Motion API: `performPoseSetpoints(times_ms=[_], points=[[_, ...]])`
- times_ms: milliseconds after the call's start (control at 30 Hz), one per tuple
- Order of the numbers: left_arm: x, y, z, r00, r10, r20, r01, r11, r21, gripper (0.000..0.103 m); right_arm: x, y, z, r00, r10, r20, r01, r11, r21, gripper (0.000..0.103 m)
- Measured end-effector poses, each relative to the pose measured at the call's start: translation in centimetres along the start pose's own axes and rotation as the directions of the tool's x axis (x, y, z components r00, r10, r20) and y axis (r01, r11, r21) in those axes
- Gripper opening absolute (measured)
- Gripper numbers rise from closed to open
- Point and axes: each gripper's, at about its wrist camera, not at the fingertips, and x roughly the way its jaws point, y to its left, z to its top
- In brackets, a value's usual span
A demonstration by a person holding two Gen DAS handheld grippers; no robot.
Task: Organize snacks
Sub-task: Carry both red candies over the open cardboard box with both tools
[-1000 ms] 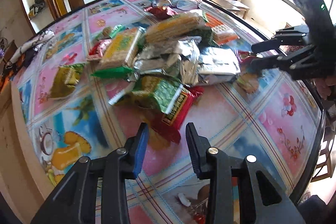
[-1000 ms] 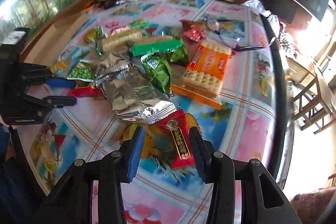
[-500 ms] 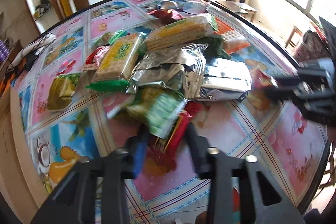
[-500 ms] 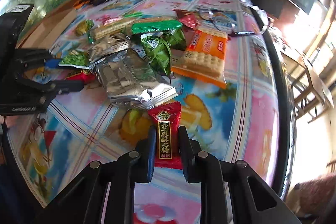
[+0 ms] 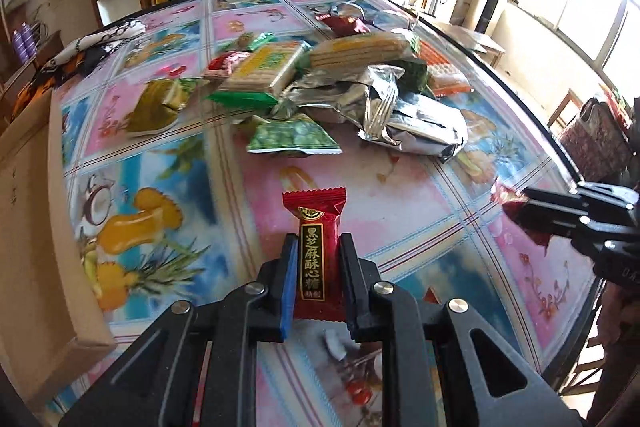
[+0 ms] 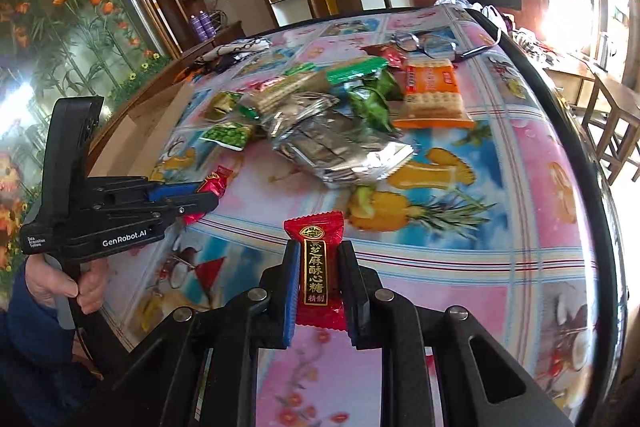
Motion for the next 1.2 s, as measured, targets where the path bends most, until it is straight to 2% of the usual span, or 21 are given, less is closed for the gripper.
performPoseSetpoints(times_ms=[100, 300, 500, 667, 800, 967, 1200], points=[[-0.7, 0.4, -0.1, 1.0, 0.009, 0.014, -0.008, 1.0, -0.009, 0.019, 0.5, 0.7, 0.0, 1.0, 0.011, -0.004, -0.011, 1.0, -0.005, 0.02], [-1.1, 0.6, -0.4, 1.0, 0.01, 0.021, -0.009, 1.0, -0.014, 0.019, 2.3, 2.6, -0.4, 0.997, -0.059, -0.052, 0.054, 0.994, -0.091, 0.02], [-2.1, 1.0, -0.5, 0.999, -0.004, 0.042, 0.005, 1.0, -0.018, 0.019, 3.1, 3.8, -1.0, 0.985, -0.158, -0.074, 0.142, 0.973, -0.183, 0.024], [-2.8, 1.7, -0.6, 0.998, -0.011, 0.059, 0.013, 0.999, -0.031, 0.019, 3.3, 4.5, -1.5, 0.977, -0.195, -0.081, 0.168, 0.95, -0.262, 0.023], [-3.6, 2.7, -0.5, 0.997, -0.021, 0.078, 0.025, 0.998, -0.056, 0.019, 3.1, 4.5, -1.3, 0.981, -0.177, -0.08, 0.154, 0.959, -0.237, 0.021], [-4.9, 4.6, -0.5, 0.994, -0.024, 0.111, 0.035, 0.995, -0.093, 0.019, 2.3, 5.1, 0.5, 0.996, -0.08, -0.045, 0.072, 0.986, -0.154, 0.021], [-7.3, 8.6, -0.5, 0.986, 0.003, 0.166, 0.024, 0.987, -0.157, 0.019, 2.6, 8.1, 3.2, 0.999, 0.031, -0.026, -0.034, 0.991, -0.131, 0.021]])
